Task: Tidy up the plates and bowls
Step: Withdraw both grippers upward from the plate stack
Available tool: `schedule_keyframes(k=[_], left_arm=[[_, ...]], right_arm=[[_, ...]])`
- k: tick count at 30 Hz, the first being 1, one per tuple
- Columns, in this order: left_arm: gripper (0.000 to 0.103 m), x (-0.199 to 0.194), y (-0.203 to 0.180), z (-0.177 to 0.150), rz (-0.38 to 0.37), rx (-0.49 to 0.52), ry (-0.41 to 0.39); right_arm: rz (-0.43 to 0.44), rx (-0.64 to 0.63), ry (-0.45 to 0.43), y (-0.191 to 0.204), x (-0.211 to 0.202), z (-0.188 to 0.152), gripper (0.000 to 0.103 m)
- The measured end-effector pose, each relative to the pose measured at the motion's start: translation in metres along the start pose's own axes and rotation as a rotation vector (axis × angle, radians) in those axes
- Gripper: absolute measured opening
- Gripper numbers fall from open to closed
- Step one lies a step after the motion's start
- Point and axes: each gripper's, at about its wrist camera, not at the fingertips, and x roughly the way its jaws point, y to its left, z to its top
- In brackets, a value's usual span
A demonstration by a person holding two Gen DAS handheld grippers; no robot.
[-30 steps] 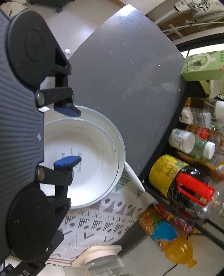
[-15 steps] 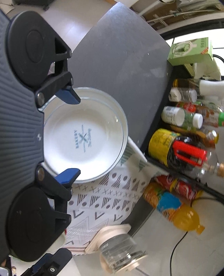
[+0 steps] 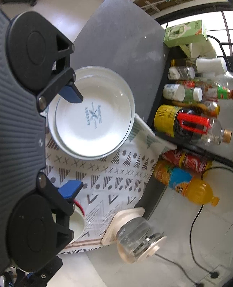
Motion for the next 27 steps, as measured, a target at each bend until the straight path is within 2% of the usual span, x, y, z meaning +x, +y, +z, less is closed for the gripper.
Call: schedule_keyframes(k=[9, 15, 23, 27], left_arm=[[0.092, 0.006, -0.032, -0.015, -0.035, 0.072, 0.047], [0.092, 0.013, -0.051, -0.015, -0.081, 0.08, 0.079], [0.092, 0.036, -0.071, -0.017, -0.1, 0.101, 0.125], [0.09, 0.052, -0.074, -0.018, -0.109, 0.085, 0.172]], right_arm=[[-0.06, 0.071, -0.009, -0.036, -0.013, -0.013, 0.103], [-0.106, 0.09, 0.011, -0.055, -0.01, -0.016, 0.102], [-0.128, 0.144, 0.055, -0.082, 0.006, -0.019, 0.101], [-0.132, 0.198, 0.097, -0.097, 0.022, -0.022, 0.096]])
